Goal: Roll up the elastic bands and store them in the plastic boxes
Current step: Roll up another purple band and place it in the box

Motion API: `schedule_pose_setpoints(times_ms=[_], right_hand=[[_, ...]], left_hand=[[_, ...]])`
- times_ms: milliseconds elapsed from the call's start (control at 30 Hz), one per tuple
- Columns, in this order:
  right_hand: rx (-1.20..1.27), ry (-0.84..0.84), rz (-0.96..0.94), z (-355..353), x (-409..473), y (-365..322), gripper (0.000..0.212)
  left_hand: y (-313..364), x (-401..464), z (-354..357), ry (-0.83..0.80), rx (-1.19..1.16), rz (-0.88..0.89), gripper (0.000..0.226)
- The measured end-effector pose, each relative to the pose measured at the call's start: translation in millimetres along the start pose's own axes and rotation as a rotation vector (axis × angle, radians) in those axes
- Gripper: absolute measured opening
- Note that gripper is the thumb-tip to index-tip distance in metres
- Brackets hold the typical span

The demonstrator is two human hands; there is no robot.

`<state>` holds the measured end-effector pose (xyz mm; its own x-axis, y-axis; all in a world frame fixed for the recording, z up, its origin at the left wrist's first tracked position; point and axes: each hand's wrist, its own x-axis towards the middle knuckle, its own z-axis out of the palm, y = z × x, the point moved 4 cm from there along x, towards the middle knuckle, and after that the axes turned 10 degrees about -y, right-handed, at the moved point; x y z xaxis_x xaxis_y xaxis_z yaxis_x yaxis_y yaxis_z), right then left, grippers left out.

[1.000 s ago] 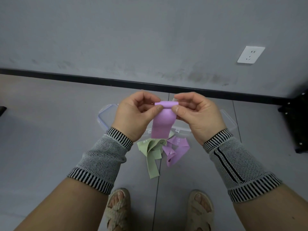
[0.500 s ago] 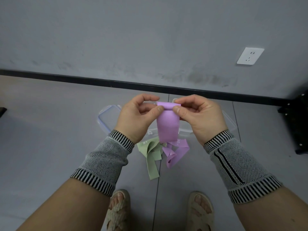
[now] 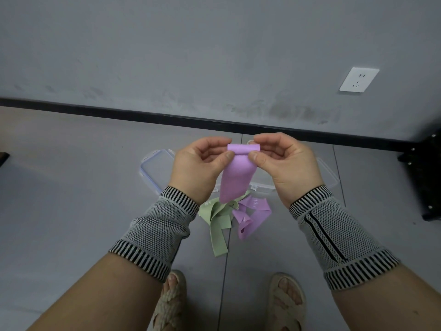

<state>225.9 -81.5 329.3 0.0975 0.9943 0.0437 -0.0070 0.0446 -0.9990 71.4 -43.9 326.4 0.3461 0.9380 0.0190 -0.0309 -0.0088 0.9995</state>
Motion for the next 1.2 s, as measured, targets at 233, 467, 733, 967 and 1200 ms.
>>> schedule_pose_setpoints(times_ms=[233, 467, 733, 967, 1200], right_hand=[[-0.004, -0.014, -0.03, 1.4, -0.2, -4.3, 0.026], [-0.005, -0.05, -0.086, 3.9, -2.5, -11.4, 0.023], [-0.029, -0.043, -0.12, 2.8, -3.5, -14.2, 0.028], [-0.066, -0.079, -0.135, 6.0, -3.9, -17.1, 0.031], [-0.029, -0.081, -0.082, 6.2, -3.6, -14.0, 0.018]], left_hand=[[7.4, 0.4, -4.3, -0.038, 0.043, 0.084, 0.028], [11.9, -1.6, -6.3, -0.051, 0.101, 0.133, 0.031], [11.0, -1.0, -3.9, -0.089, 0.051, 0.04, 0.031], [16.5, -0.8, -6.8, -0.092, 0.074, 0.103, 0.028], [17.1, -0.5, -7.0, -0.117, 0.112, 0.165, 0.02]])
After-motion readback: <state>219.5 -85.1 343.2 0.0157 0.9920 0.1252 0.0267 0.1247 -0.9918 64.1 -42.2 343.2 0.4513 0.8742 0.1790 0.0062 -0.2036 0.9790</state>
